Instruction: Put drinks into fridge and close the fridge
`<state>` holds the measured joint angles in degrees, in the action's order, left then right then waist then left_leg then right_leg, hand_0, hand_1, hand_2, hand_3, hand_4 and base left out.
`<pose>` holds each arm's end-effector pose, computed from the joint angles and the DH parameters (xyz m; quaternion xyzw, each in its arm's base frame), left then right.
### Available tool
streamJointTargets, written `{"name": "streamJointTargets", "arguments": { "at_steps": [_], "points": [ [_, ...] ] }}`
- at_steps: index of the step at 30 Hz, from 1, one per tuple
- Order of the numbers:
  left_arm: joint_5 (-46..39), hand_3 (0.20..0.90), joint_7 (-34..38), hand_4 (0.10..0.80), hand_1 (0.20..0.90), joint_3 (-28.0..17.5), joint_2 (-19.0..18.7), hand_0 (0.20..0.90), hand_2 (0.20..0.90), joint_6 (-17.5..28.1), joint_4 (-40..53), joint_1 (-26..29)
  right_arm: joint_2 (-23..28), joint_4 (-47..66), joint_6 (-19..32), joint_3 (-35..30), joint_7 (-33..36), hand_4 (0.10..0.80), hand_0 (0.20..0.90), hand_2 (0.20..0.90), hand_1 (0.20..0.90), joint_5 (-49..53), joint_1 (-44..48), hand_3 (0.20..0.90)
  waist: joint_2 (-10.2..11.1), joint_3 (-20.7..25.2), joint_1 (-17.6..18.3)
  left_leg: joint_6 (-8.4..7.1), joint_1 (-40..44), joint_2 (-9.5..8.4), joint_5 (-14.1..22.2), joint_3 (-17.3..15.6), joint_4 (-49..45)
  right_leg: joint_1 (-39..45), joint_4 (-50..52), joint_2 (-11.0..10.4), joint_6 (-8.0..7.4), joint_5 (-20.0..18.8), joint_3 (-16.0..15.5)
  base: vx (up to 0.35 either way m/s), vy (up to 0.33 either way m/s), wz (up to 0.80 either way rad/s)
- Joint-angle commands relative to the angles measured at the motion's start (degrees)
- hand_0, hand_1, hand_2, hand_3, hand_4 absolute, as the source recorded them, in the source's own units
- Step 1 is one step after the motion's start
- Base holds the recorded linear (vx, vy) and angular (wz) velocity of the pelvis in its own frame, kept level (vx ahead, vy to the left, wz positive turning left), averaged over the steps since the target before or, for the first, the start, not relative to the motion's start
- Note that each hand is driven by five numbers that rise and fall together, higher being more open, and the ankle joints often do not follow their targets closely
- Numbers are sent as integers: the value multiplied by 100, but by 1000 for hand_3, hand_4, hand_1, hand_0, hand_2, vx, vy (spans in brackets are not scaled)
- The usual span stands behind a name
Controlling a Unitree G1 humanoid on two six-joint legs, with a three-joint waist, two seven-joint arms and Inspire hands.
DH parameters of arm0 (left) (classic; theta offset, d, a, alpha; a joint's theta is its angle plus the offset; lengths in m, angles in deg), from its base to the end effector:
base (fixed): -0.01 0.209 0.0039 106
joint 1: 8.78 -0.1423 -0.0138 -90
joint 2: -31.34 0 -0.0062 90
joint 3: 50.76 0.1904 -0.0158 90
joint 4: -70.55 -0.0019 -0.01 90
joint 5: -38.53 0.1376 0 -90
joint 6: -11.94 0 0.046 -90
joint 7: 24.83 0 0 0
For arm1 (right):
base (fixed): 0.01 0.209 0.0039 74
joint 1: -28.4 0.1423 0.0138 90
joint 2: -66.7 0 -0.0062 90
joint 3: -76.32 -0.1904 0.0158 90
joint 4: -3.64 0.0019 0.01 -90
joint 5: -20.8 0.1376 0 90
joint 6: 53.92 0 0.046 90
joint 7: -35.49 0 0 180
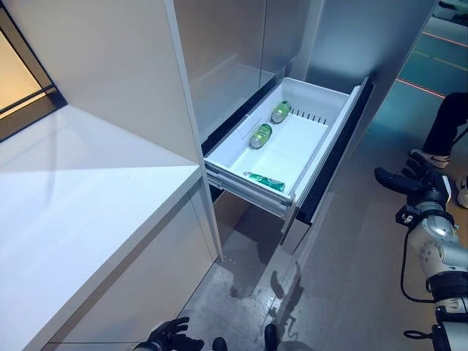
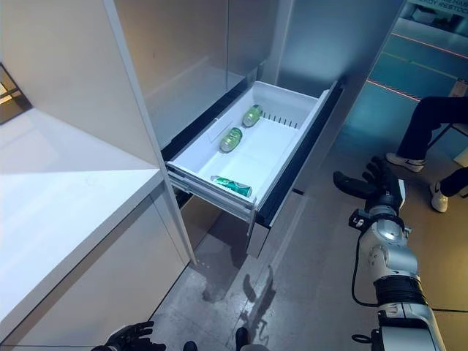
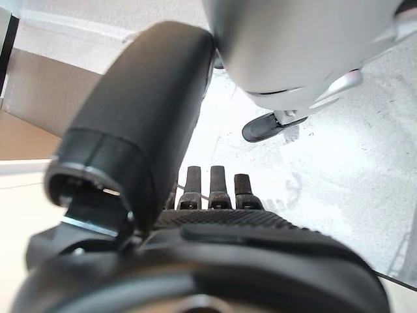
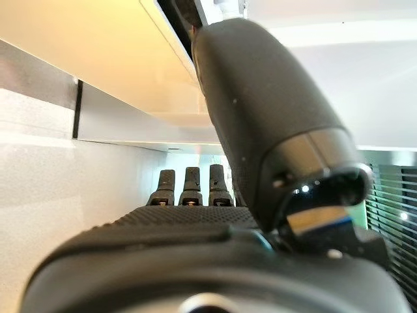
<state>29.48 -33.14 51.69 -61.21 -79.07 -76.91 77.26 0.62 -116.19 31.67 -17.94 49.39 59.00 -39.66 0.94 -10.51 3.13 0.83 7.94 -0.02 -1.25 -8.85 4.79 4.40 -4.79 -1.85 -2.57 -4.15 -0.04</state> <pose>0.0818 0.2399 -0.1085 0.0817 0.5311 -0.0344 0.8427 0.2623 -0.3198 0.1017 0.0214 0.0379 -0.2545 0.9661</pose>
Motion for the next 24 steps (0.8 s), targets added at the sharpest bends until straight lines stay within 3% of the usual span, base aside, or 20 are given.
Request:
{"name": "streamJointTargets", "arguments": {
  "at_steps": [1,14,24],
  "points": [
    [176,900,-78,800,900,106,-186,900,900,84,-86,80,168,238,486,-102,-84,800,900,900,900,-134,426,900,52,384,-155,-39,-148,-41,668,267,-314,-215,801,216,-140,859,-339,0,0,0],
    [206,900,-39,800,900,58,-122,900,900,22,-51,35,-97,222,487,-40,-16,800,900,900,900,42,308,900,85,303,-260,56,-248,-136,859,371,-766,-211,1001,122,-88,932,-371,22,9,4],
    [-145,900,55,800,900,141,-205,900,900,-282,408,263,146,-12,648,-70,-279,800,900,900,900,275,568,900,50,-206,-532,181,-871,-231,1042,632,-1633,-615,1697,-57,48,1079,-560,-40,29,9]
  ]
}}
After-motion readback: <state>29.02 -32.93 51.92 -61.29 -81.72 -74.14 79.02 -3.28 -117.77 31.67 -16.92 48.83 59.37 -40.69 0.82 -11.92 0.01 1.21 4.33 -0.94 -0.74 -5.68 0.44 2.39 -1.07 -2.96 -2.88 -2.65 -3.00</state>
